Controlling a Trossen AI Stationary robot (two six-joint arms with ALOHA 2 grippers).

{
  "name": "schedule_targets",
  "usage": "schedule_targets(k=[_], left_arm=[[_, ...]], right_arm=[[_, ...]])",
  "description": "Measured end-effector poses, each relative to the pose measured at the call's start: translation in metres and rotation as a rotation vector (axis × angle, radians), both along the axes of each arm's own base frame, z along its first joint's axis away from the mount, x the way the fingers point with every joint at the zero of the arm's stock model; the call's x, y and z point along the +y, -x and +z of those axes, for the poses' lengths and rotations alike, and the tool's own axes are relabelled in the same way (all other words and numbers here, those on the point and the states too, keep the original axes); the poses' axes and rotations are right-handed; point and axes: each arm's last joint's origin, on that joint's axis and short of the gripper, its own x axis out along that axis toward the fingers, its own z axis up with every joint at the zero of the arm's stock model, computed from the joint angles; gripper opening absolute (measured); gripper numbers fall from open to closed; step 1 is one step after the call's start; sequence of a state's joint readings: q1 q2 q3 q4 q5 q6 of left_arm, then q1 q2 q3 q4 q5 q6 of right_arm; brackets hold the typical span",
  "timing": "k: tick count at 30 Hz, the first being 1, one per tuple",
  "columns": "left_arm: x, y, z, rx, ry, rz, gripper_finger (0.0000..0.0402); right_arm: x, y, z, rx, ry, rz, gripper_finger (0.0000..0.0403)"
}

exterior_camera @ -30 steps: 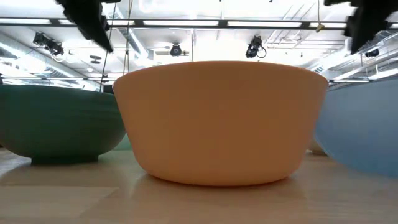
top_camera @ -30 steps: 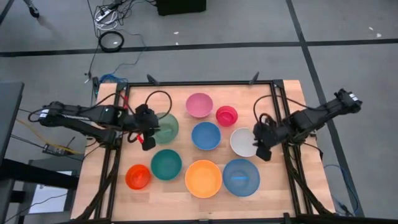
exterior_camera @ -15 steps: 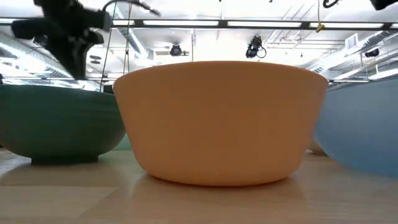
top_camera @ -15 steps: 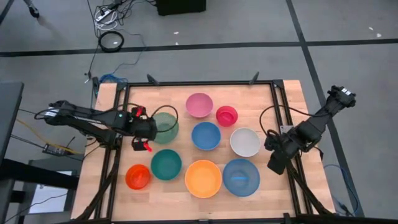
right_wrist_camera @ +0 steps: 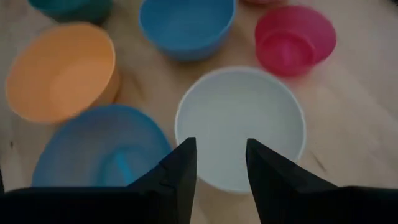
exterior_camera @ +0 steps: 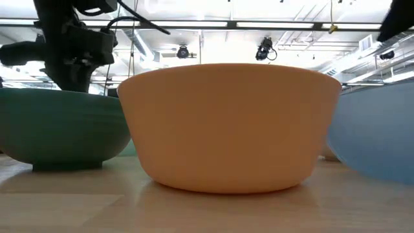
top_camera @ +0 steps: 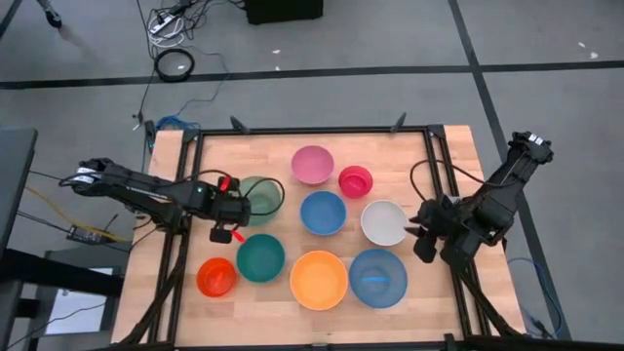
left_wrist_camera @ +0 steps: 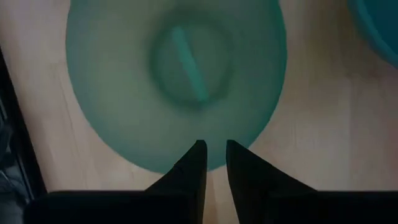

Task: Nest bowls inside each other
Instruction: Stack the light green bowl on top of the light blue bowl

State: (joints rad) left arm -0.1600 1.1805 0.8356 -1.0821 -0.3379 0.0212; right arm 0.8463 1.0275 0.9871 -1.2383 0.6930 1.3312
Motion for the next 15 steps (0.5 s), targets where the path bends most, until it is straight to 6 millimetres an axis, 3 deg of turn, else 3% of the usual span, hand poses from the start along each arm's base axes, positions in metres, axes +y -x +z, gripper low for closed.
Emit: schedule_targets(k=[7,15], left_arm=[[-0.0029,0.0043,-0.0104,0.057,0.115,-0.048,0.007],[-0.003,0.0044,-0.0105,0.07,0.109,-0.095,0.007]], right_arm=[[0.0021,-0.0029,0.0018,-0.045,0.008,0.011,0.0127],[0.0026,-0.0039,0.0026,-0.068,0.007,0.003,0.013]])
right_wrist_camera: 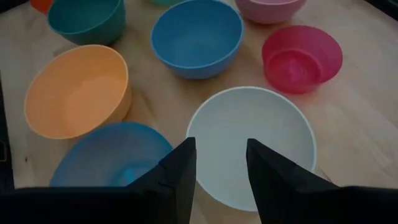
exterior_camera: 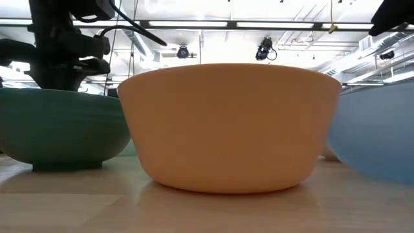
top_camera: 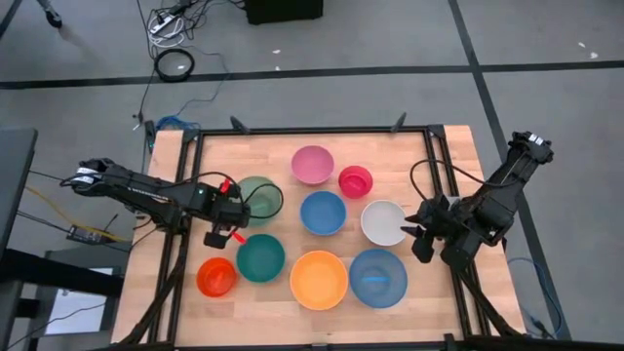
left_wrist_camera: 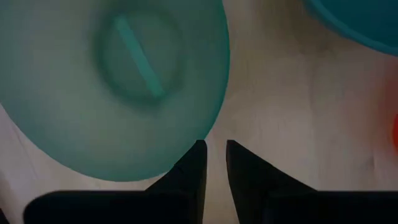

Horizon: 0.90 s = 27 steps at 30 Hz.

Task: Nest bowls inside each other
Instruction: Stack the light green bowl on top of the light blue bowl

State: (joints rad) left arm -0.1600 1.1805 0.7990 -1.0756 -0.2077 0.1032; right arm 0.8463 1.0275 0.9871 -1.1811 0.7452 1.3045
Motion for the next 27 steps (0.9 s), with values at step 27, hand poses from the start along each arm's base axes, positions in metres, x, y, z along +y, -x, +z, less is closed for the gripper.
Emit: schedule_targets(k=[27], left_arm=[[-0.001,-0.009,-0.011,0.073,-0.041,-0.154,0.0071]], right_arm=[[0.0,-0.001,0.001,-0.036,0.025,-0.011,0.0135]])
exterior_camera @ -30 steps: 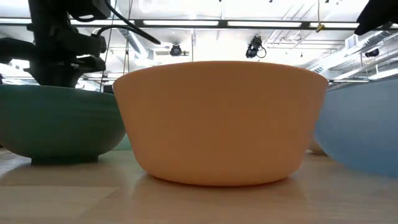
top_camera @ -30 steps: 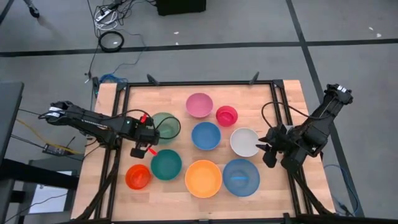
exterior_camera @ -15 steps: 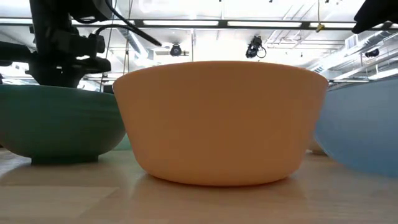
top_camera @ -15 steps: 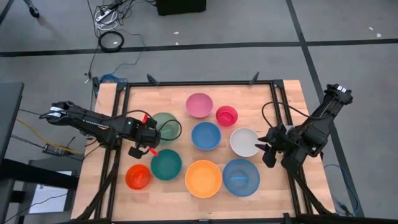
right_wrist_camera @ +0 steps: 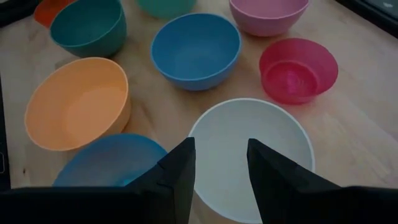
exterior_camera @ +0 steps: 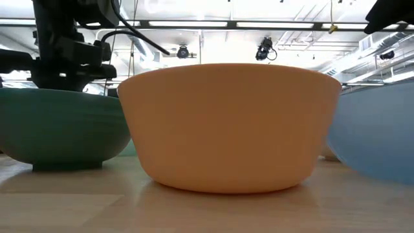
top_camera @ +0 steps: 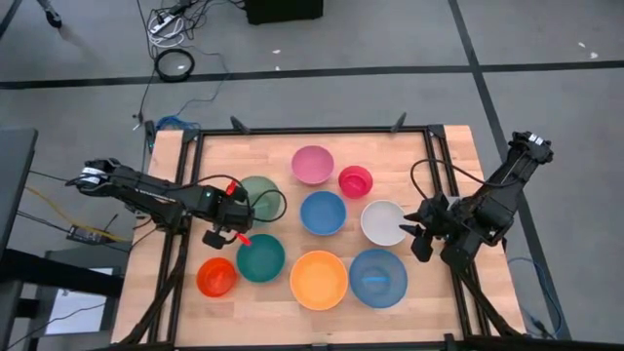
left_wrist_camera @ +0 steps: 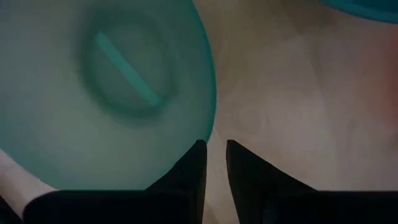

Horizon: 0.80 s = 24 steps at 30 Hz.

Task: Nest bowls inside each other
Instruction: Stack the light green bowl on top of the light blue bowl

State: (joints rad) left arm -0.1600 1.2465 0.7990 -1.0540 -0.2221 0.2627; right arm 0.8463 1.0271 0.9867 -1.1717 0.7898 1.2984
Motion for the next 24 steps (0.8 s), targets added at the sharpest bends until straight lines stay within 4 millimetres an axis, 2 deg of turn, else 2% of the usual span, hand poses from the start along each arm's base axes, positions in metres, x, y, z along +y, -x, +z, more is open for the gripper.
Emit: schedule_targets(k=[12,24], left_arm=[[0.002,-0.003,0.001,-0.034,-0.066,0.007,0.0071],[0.0,-0.013,-0.014,0.025,-0.059,-0.008,0.0071]], right_arm=[[-0.001,-0.001,0.0,-0.002,0.011,-0.003,0.0135],[-0.001,-0.001,0.0,-0.001,0.012,-0.001,0.0135]])
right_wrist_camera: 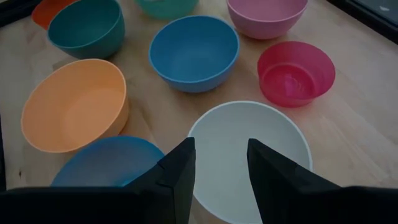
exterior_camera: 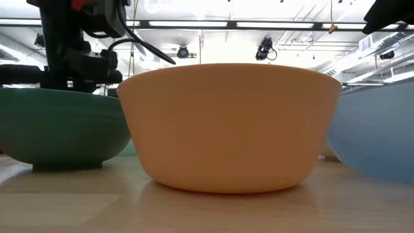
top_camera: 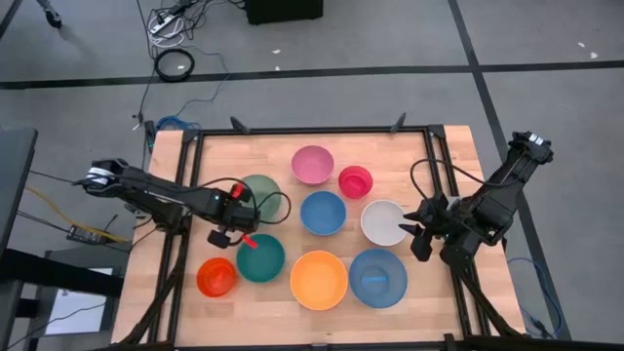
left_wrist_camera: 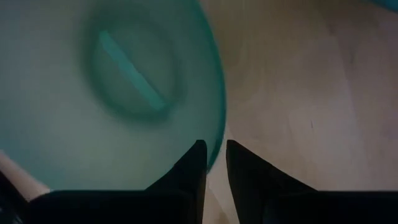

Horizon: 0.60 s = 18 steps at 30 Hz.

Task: Nest bowls inside each other
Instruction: Stack the light green bowl on top of the light blue bowl

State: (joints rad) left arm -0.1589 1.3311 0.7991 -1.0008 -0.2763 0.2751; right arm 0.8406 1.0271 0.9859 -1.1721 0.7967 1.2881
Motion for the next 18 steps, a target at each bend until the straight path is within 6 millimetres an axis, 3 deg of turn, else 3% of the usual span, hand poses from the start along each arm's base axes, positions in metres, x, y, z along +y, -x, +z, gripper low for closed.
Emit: schedule_targets(k=[6,12,18], left_arm=[[-0.002,-0.009,-0.01,0.008,-0.001,-0.011,0.0069],[-0.002,-0.011,-0.016,0.034,-0.005,0.004,0.0012],[0.0,-0.01,-0.014,0.037,-0.067,0.024,0.0008]], right_arm=[[0.0,0.0,0.0,0.0,0.0,0.0,0.0135],[0.0,0.0,0.0,0.002,0.004,0.004,0.0135],[0.0,0.0,0.0,0.003,0.005,0.004,0.0135]])
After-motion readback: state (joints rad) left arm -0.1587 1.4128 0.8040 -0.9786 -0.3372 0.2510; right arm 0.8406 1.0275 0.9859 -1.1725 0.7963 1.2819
